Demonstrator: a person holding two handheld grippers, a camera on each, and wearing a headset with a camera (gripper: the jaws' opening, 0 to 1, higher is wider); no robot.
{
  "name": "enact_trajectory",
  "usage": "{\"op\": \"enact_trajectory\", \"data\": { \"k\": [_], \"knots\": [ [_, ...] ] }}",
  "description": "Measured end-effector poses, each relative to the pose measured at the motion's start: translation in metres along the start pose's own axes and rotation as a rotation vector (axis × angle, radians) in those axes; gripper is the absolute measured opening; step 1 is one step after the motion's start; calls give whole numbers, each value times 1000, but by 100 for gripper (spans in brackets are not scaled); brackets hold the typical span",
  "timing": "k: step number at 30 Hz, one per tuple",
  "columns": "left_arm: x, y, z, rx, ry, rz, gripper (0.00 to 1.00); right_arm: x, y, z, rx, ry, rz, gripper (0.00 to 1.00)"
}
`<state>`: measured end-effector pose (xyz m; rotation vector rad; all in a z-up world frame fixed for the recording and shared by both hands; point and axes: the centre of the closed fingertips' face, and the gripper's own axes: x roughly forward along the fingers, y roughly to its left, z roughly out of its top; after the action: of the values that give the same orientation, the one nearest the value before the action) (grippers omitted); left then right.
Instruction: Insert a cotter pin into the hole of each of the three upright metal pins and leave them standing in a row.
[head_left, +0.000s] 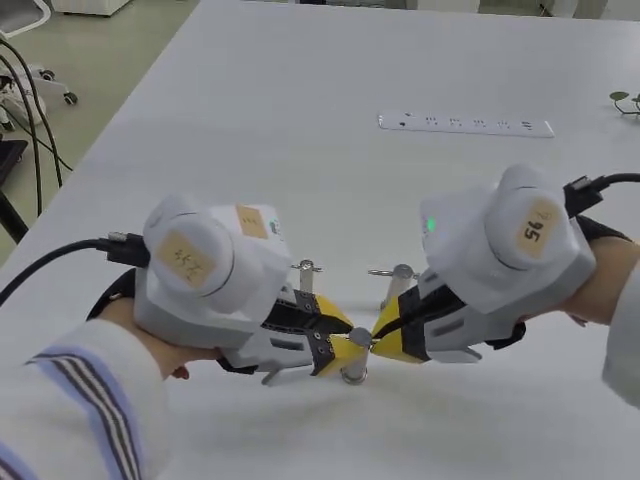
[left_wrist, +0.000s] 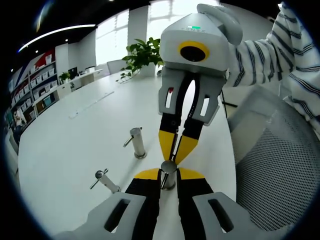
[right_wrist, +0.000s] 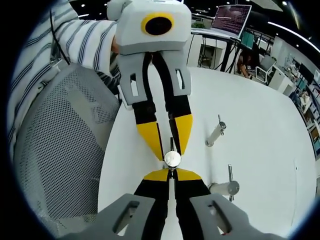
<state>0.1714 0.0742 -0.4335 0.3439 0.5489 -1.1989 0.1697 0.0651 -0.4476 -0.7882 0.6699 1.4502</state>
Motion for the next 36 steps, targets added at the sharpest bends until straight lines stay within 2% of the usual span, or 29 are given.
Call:
{"op": "enact_trajectory", "data": {
  "k": [3,6,7,12,16,21,24,28,30,36],
  "knots": [
    [0,0,0,9,5,2,8,0,1,-3,-2,-11,3,0],
    [0,0,-1,-6,7,3,8,1,0,-11,-12,10,-20,14],
    [0,0,-1,-13,8,3,9,0,0,-14,-3,12,-22,16],
    [0,-1,-2,-11,14,2,9,-2,-3,-9,58,-34,-43,0],
    [0,-1,-2,-6,22,4,8,-4,-2,-3,40,-46,-45,0],
    [1,-1,-3,7,26,6,8,-2,-3,-4,35,-33,-50,0],
    [0,-1,-3,10,18,16,9,0,-2,-2,52,-58,-48,1],
    [-4,1,-4,-8,3,32,18,1,0,-4,59,-67,-61,6],
    [-7,2,-3,-17,-10,38,22,3,2,-1,76,-100,-64,10],
    [-17,2,1,-101,-105,59,46,12,5,2,134,-174,-73,22]
  ]
}}
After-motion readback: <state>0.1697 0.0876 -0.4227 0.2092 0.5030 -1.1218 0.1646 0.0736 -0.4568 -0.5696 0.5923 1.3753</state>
